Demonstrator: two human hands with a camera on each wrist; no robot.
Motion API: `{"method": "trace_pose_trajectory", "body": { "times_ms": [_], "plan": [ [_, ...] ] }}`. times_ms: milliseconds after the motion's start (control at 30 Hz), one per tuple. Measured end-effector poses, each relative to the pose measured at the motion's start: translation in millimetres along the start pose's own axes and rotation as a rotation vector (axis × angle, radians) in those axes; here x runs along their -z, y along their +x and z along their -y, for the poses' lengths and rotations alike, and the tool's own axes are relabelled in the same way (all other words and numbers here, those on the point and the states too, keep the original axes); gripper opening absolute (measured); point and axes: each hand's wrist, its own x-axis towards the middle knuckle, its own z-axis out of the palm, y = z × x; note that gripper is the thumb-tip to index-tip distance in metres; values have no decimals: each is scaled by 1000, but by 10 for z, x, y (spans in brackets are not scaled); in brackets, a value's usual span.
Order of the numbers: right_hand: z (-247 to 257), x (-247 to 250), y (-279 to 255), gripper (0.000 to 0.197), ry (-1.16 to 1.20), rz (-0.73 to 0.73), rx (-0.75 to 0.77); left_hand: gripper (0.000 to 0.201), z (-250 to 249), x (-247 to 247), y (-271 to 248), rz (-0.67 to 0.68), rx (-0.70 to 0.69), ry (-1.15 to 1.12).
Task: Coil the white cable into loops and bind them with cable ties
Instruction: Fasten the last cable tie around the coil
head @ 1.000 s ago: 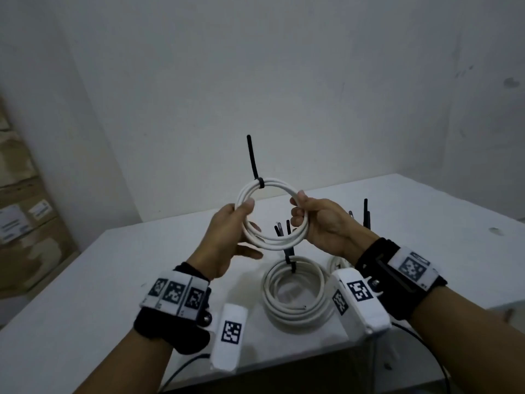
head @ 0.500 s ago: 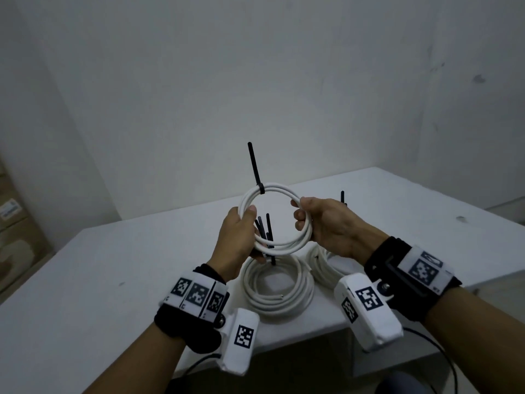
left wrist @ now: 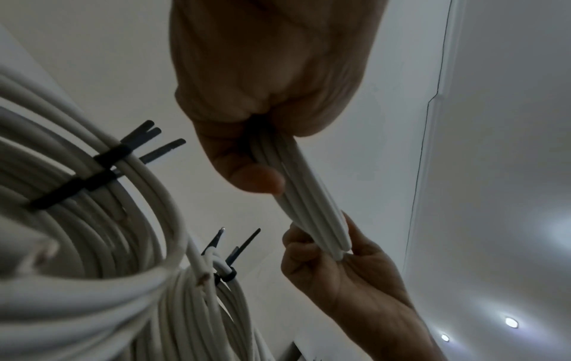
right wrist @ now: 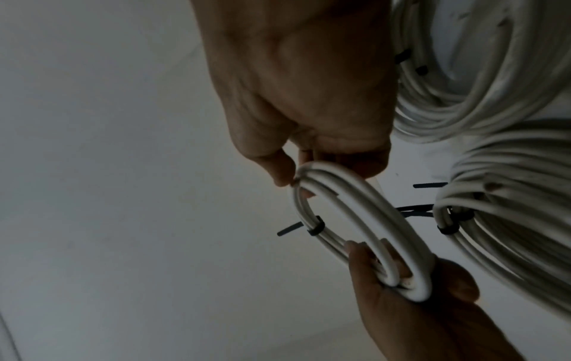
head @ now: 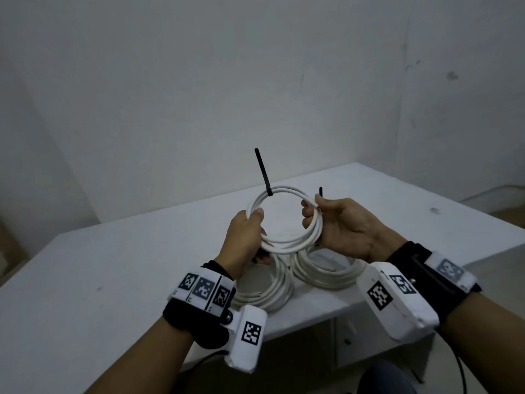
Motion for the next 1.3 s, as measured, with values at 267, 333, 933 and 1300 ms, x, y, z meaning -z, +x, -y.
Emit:
{"method": "trace_pose_trajectory", "body": {
  "times_ms": [267,333,933,1300],
  "plan": [
    [-31,196,-109,11,-321,-156,216,22,-35,-246,-62,41,20,12],
    [-48,224,-146,15,-464,-255,314,22,-36,-291,-65,50,15,41],
    [16,674,-141,30,-1403,-661,298,21,54,-732,144,184,-52,763],
    [-159,885,0,41,-1725,-729,200,45,178,-791,242,220,-6,965]
  ]
}}
